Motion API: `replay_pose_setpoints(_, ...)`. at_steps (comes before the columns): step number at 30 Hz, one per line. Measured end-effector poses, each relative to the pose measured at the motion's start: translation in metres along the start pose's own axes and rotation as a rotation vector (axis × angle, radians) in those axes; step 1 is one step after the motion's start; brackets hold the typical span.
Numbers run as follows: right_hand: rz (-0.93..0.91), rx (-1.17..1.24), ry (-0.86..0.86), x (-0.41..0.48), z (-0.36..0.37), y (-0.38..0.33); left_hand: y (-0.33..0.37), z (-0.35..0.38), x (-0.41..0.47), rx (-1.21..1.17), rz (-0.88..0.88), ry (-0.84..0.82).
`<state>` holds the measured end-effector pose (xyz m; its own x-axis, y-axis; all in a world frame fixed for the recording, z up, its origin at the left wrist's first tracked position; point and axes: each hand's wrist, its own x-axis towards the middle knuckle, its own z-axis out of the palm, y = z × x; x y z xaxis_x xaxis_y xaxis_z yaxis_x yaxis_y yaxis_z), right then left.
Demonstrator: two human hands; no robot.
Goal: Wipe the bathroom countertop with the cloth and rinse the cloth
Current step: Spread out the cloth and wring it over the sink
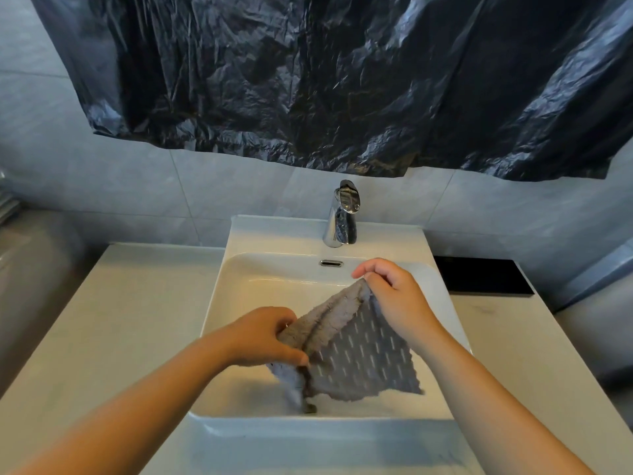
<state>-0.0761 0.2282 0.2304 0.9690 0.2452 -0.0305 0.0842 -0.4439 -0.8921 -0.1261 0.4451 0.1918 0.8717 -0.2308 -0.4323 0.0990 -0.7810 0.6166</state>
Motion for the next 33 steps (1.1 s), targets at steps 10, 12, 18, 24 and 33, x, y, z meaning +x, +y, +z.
replay_pose_setpoints(10,-0.076,-0.200,-0.177,0.002,-0.031,0.012,-0.011,0.004,-0.002,-0.510,0.120,0.335)
replay_pose_setpoints(12,-0.111,-0.147,-0.141,0.004,-0.036,0.009,-0.004,-0.001,-0.004,-0.481,0.183,0.472)
replay_pose_setpoints(18,-0.223,-0.175,-0.073,0.009,-0.035,-0.016,0.007,-0.014,0.001,0.124,0.184,0.427)
replay_pose_setpoints(24,-0.307,-0.162,-0.023,0.012,-0.032,-0.031,0.012,-0.007,0.015,0.141,0.272,0.488)
replay_pose_setpoints(33,-0.252,-0.174,0.033,0.015,-0.047,-0.017,0.008,-0.010,0.016,-0.260,0.320,0.488)
